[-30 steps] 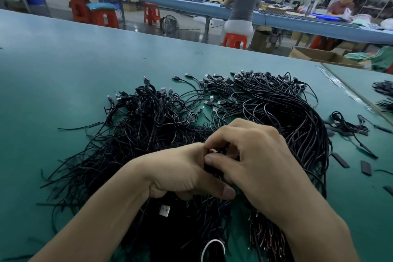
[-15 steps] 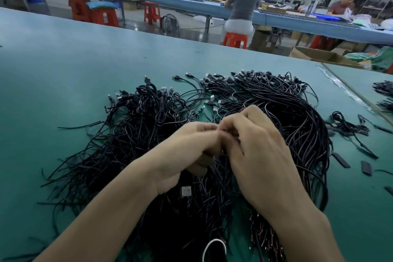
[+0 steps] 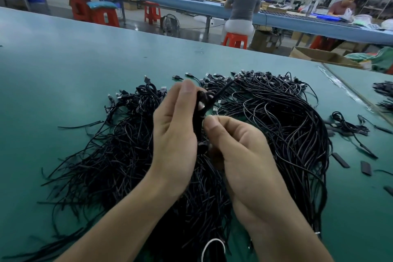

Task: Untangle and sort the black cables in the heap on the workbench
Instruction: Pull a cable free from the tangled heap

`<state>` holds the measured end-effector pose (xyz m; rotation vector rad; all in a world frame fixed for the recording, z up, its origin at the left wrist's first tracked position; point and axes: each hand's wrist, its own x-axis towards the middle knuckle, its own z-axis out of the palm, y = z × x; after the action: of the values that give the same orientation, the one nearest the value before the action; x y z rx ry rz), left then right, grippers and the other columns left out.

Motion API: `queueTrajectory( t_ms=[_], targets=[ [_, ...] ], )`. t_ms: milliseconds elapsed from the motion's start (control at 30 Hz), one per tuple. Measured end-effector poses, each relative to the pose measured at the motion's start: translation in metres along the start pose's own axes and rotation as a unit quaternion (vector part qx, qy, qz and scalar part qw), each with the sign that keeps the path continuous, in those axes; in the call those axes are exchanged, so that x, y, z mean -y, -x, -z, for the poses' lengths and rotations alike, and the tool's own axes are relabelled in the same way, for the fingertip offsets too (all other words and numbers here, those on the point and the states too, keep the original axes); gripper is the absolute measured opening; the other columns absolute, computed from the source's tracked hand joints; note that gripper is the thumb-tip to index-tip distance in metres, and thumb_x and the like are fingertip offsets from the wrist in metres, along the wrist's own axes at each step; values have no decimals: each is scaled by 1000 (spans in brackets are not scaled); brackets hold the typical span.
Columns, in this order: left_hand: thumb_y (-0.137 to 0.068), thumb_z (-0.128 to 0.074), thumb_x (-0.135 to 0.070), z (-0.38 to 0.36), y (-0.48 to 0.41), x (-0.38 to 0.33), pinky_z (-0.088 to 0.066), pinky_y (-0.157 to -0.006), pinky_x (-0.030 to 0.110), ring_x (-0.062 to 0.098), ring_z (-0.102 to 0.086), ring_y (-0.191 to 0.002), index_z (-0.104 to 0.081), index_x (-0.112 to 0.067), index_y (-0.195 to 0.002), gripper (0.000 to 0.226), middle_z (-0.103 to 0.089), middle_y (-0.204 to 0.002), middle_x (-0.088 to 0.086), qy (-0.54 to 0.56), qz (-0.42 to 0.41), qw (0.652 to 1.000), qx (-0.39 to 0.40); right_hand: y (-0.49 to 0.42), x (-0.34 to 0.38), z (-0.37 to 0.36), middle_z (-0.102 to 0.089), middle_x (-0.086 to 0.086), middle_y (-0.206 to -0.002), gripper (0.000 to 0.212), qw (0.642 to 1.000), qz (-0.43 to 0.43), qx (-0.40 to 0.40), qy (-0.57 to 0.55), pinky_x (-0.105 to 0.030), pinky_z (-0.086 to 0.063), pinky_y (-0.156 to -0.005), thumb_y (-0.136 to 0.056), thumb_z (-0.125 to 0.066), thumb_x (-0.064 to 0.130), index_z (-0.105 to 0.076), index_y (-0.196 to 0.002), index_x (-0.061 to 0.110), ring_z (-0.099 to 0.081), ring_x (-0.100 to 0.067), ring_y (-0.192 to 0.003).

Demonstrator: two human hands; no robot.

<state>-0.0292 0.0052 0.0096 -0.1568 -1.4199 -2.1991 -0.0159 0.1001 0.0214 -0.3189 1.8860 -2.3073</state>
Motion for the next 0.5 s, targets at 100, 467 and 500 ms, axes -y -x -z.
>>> queueTrajectory(
  t_ms=[100, 467, 500],
  targets=[
    [-84, -65, -36, 6, -6, -2, -41, -67, 19, 4, -48, -67, -61, -25, -60, 27, -55, -67, -11, 52, -8, 998, 46, -1, 1, 0, -58, 13, -58, 19, 997, -56, 27, -54, -10, -40, -49, -82, -67, 29, -71, -64, 22, -48, 1, -54],
    [-66, -77, -52, 20, -9, 7, -40, -95, 17, -7, -49, -120, -55, -46, -122, 61, -54, -129, -18, -226, -3, 959, 171, -9, 8, 33, -55, 10, -60, 16, 998, -23, -56, -24, -14, -40, -52, -73, -67, 35, -74, -62, 27, -46, -1, -56],
    [-64, -79, -53, 21, -9, 8, -41, -88, 15, -8, -50, -114, -54, -50, -120, 61, -54, -125, -23, -256, -3, 954, 159, -10, 9, 36, -55, 10, -60, 17, 998, -11, -64, -12, -13, -40, -52, -76, -67, 34, -73, -62, 27, -46, -1, -57]
  ],
)
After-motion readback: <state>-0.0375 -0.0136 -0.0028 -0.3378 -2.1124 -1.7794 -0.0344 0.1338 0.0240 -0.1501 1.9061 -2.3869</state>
